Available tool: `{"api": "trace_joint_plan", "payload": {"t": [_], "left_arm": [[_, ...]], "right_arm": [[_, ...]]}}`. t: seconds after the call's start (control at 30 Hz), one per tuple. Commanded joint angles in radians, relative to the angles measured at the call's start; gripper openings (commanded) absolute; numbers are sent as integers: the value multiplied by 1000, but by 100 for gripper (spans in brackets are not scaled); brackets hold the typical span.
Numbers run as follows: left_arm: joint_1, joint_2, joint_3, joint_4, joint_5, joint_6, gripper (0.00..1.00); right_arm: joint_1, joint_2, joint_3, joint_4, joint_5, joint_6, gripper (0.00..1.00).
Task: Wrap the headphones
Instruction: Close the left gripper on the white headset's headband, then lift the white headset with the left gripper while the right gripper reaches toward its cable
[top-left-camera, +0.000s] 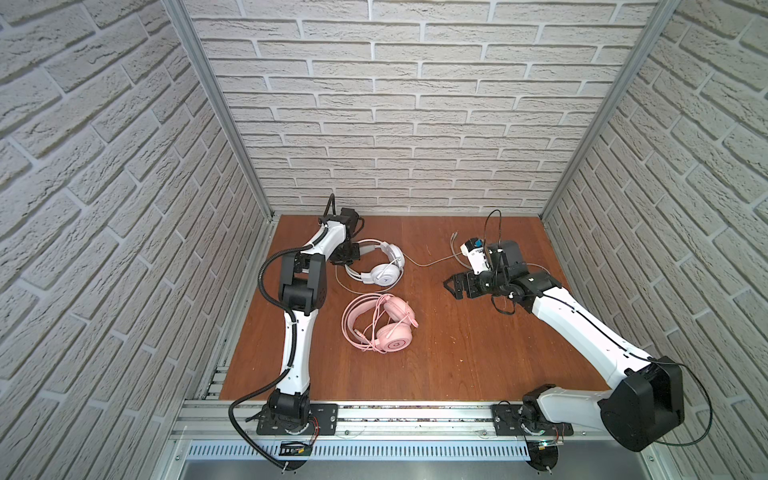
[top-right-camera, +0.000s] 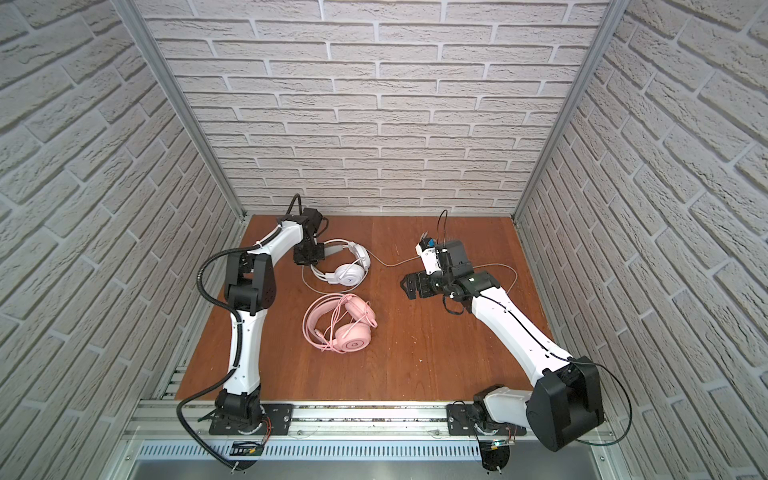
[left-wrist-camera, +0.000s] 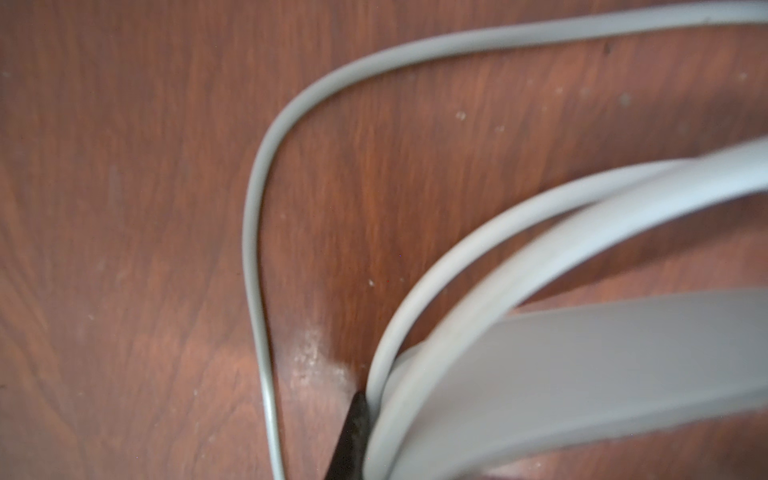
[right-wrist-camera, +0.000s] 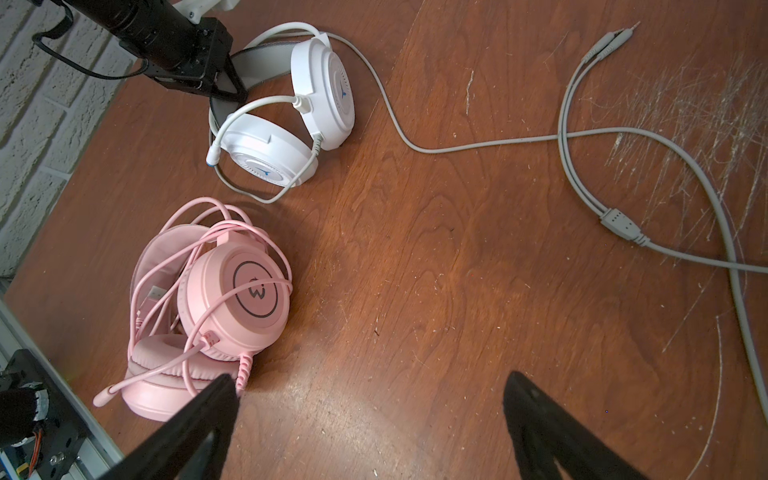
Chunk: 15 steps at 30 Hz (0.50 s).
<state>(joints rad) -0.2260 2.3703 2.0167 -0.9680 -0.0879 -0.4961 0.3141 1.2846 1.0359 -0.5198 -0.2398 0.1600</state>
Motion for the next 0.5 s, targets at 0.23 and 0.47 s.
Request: {"api": "trace_joint_plan", "payload": {"t": [0.23,0.47], "left_arm": [[-4,-95,94,10,117,-63,0],[-22,-139,230,-44,161,-48,0]], "right_arm": [[-1,-24,-19,0,68,5,100],[-1,-28,-26,18,89,35,100]]}}
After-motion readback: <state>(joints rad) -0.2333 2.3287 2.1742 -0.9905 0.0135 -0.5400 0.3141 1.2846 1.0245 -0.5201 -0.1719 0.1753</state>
